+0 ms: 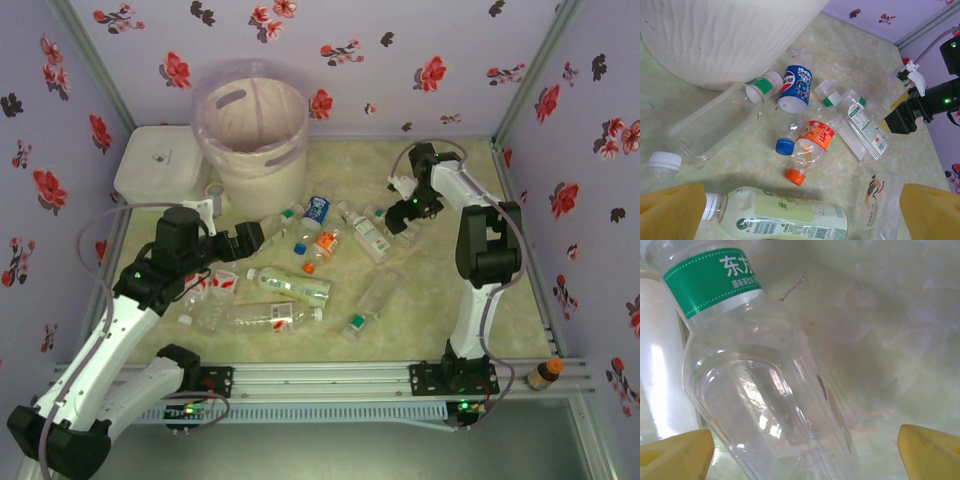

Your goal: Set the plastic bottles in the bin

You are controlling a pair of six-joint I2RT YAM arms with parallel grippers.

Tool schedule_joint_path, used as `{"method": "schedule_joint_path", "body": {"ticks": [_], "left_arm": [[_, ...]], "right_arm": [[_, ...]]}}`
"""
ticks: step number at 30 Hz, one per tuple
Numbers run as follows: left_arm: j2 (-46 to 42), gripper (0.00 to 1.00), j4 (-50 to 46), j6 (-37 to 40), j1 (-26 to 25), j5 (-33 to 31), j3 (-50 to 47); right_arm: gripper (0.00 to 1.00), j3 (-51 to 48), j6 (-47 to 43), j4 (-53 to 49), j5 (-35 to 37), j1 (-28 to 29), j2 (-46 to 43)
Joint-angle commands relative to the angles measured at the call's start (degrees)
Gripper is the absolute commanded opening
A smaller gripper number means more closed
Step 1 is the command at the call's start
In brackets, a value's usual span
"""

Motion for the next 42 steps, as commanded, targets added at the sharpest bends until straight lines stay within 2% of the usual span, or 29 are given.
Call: {"method": "schedule_joint_path", "body": {"ticks": [1, 6, 13, 16, 20, 24, 27, 29, 32, 35, 38, 42], "left_arm": [[0.46, 1.0, 1.09, -0.34, -0.29, 0.2, 0.28], [1.46, 1.0, 0.79, 0.14, -0.31, 0.23, 1.07], [2.73, 1.0, 1.37, 0.23, -0.32, 0.29, 1.81], [3.09, 1.0, 1.78, 0.07, -0.42, 0.62, 2.15], [2.61, 1.0, 4.86, -1.46, -0.49, 2.76, 2.07], [1.21, 1.0, 18.46, -8.25, -0.41, 6.83, -2.26], [2.09, 0.99, 22.54, -10.04, -1.09, 7.99, -1.91], [3.09, 1.0, 24.65, -10.4, -2.45, 7.97, -1.31], [5.35, 1.0, 33.68, -12.51, -5.3, 8.75, -2.72], [9.24, 1.0, 38.53, -12.02, -8.5, 8.87, -1.89], [13.34, 1.0, 35.72, -8.48, -10.42, 8.66, 1.68], [15.92, 0.99, 33.06, -6.55, -10.63, 5.69, 3.35]], "right_arm": [[0.95, -0.2, -0.02, -3.71, -2.42, -0.38, 1.68], [0.91, -0.78, 1.57, -2.86, -2.43, -1.23, 2.4], [0.66, -0.53, 3.25, -3.01, -4.15, -2.64, 1.5], [0.62, -1.2, 4.45, -2.46, -3.9, -3.36, -0.93], [0.49, -4.13, 8.82, 0.92, -6.24, -5.18, -7.54], [0.41, -9.52, 15.02, 6.79, -8.13, -6.01, -15.53], [0.37, -13.43, 20.47, 11.43, -9.22, -6.14, -22.31], [0.33, -16.68, 23.34, 15.13, -13.86, -5.92, -27.09], [0.3, -24.26, 28.94, 24.71, -22.32, -4.02, -34.96], [0.27, -30.83, 34.92, 33.91, -29.14, 1.5, -40.39], [0.26, -35.97, 38.55, 40.18, -29.5, 8.79, -44.05], [0.24, -39.28, 42.7, 46.17, -30.65, 14.55, -46.14]]}}
